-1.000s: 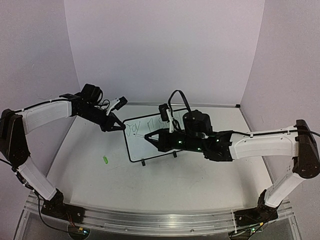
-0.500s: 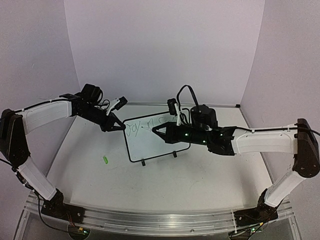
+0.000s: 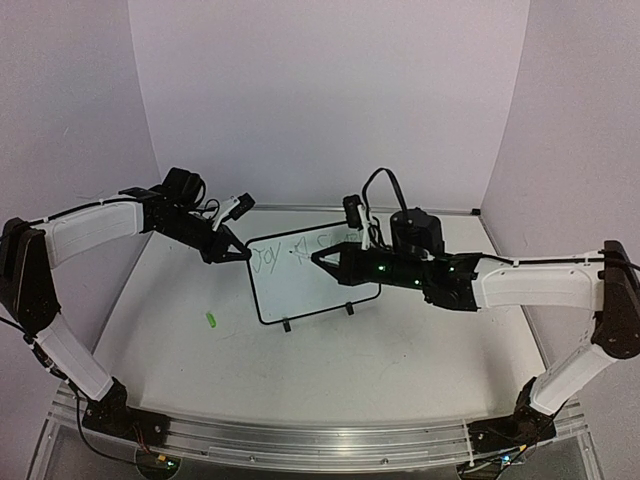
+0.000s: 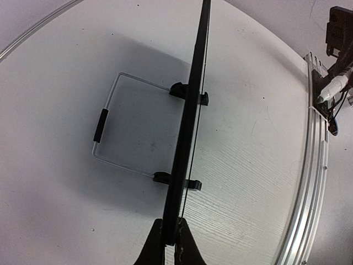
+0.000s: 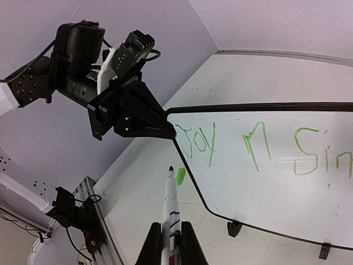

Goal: Write a sentence on the whiteboard
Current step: Write on the whiteboard with the whiteboard marker without the cap.

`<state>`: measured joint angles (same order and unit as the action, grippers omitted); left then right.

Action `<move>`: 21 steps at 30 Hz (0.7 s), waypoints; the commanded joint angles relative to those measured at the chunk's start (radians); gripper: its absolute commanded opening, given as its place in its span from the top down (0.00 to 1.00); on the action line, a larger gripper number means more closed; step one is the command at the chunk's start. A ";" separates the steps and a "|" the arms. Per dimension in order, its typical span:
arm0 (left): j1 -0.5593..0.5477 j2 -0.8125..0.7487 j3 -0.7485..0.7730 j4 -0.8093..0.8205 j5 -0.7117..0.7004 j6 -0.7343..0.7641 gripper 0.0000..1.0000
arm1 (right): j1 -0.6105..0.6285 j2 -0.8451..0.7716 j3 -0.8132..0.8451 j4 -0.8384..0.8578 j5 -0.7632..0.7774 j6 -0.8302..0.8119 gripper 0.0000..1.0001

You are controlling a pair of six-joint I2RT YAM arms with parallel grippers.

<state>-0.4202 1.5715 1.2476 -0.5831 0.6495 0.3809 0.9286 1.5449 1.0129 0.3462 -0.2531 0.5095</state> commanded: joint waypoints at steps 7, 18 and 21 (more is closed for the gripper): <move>-0.003 0.008 0.000 -0.020 -0.083 0.032 1.00 | -0.018 -0.001 0.028 0.011 -0.057 -0.003 1.00; -0.003 0.011 0.001 -0.018 -0.079 0.031 1.00 | -0.003 0.055 0.067 0.008 -0.080 -0.007 1.00; -0.005 0.008 0.001 -0.018 -0.078 0.031 1.00 | 0.007 0.065 0.070 0.008 -0.075 -0.008 1.00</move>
<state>-0.4202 1.5715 1.2476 -0.5835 0.6502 0.3809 0.9182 1.5879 1.0392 0.3355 -0.3194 0.5087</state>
